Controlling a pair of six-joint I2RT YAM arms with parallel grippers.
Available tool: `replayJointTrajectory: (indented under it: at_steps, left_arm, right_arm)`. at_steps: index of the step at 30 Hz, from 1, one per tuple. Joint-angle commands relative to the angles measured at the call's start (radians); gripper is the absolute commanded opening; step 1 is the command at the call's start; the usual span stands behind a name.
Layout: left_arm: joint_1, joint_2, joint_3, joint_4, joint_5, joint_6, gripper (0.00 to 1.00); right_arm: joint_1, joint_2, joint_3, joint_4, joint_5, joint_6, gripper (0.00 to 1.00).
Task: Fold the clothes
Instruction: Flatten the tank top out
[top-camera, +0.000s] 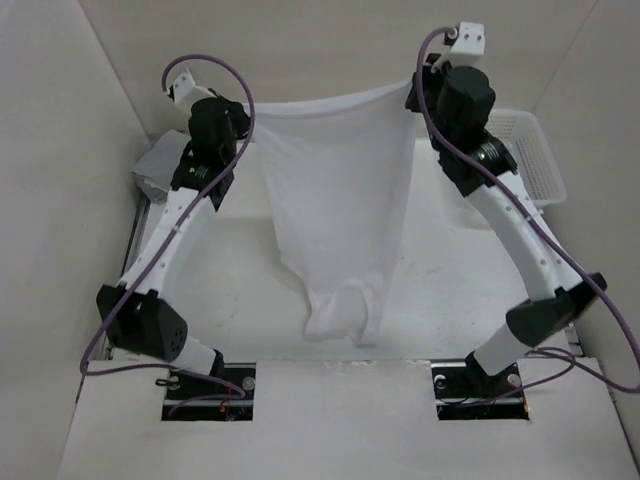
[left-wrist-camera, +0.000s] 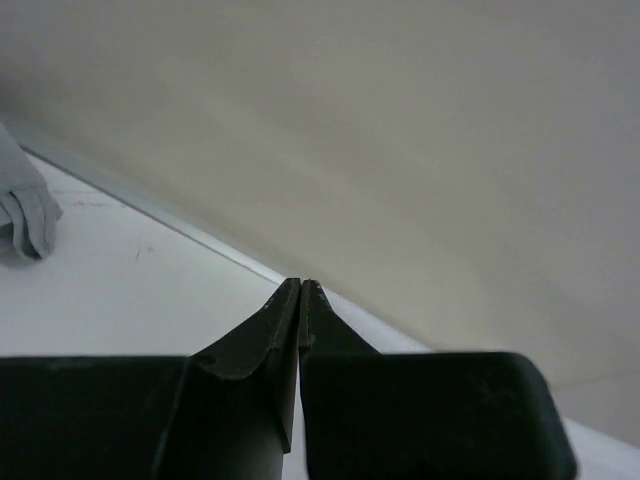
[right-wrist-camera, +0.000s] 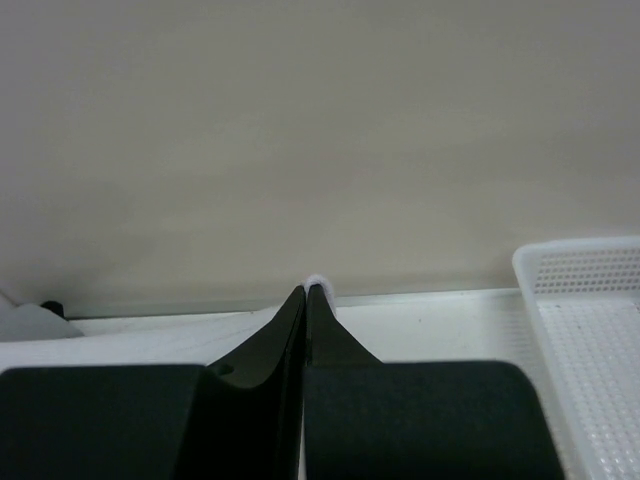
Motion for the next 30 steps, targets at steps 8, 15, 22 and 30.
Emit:
replayJointTrajectory:
  at_steps: [8,15,22,30]
  left_arm:
    - [0.115,0.092,0.475,-0.067,0.215,-0.080,0.00]
    - [0.066,-0.001,0.307,-0.040,0.183,-0.045,0.00]
    - [-0.020,-0.320,-0.307,0.071,0.069,-0.046,0.00]
    - [-0.088,-0.852,-0.925,-0.217,0.042,-0.112,0.00]
  right_arm:
    - [-0.079,0.181,0.671,-0.230,-0.187,0.075,0.00]
    - [-0.077,-0.055,0.252,-0.131,-0.149,0.102,0.00]
    - [0.033,-0.492,-0.564,0.051,-0.080,0.251,0.00]
    - [0.451,-0.939,-1.272,-0.031,0.075,0.637,0.00]
